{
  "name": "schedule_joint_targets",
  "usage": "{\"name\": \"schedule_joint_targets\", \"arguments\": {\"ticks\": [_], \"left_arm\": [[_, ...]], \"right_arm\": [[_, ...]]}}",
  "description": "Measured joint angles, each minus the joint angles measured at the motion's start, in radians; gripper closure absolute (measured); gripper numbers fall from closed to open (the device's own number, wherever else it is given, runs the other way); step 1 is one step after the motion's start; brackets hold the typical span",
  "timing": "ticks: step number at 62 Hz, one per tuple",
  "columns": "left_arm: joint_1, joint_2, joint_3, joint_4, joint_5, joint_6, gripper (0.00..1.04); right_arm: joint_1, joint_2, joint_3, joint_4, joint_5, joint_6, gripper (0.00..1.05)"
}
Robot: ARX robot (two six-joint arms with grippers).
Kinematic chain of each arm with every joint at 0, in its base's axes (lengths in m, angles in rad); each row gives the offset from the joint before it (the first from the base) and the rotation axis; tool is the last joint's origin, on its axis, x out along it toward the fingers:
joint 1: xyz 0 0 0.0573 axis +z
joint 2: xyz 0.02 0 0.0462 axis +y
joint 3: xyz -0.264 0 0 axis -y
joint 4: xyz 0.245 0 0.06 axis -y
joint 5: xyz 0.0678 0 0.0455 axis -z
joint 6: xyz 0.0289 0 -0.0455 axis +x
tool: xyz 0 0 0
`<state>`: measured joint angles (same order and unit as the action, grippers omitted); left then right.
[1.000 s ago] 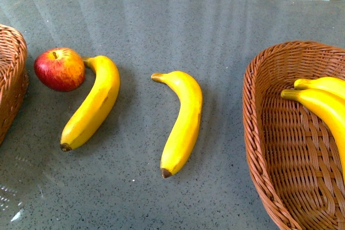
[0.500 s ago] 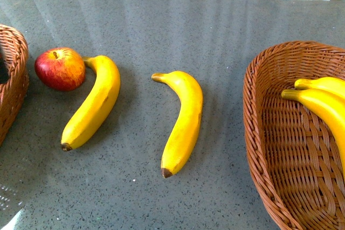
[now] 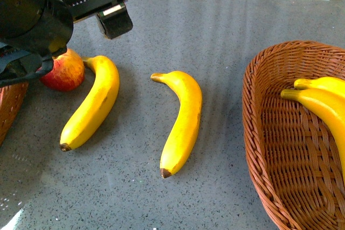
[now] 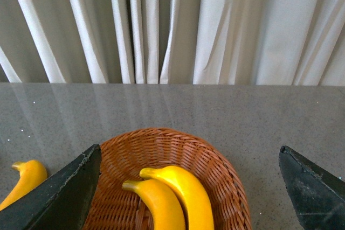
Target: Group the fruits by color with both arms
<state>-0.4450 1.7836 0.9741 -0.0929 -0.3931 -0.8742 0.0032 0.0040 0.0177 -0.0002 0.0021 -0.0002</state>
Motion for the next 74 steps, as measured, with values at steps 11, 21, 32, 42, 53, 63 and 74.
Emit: {"name": "schedule_joint_targets", "arguments": {"ticks": [11, 21, 32, 42, 53, 63, 74], "left_arm": [[0.031, 0.038, 0.063, -0.024, -0.003, -0.089, 0.09], [0.052, 0.073, 0.101, -0.074, 0.004, -0.179, 0.09], [0.072, 0.119, 0.124, -0.116, 0.024, -0.306, 0.09], [0.080, 0.146, 0.136, -0.140, 0.046, -0.384, 0.09], [0.084, 0.166, 0.150, -0.161, 0.041, -0.447, 0.09], [0.085, 0.175, 0.161, -0.176, 0.042, -0.491, 0.09], [0.086, 0.186, 0.167, -0.188, 0.042, -0.519, 0.09]], "right_arm": [[0.000, 0.000, 0.000, 0.000, 0.000, 0.000, 0.09], [0.000, 0.000, 0.000, 0.000, 0.000, 0.000, 0.09], [0.000, 0.000, 0.000, 0.000, 0.000, 0.000, 0.09], [0.000, 0.000, 0.000, 0.000, 0.000, 0.000, 0.09], [0.000, 0.000, 0.000, 0.000, 0.000, 0.000, 0.09], [0.000, 0.000, 0.000, 0.000, 0.000, 0.000, 0.09], [0.000, 0.000, 0.000, 0.000, 0.000, 0.000, 0.09]]}}
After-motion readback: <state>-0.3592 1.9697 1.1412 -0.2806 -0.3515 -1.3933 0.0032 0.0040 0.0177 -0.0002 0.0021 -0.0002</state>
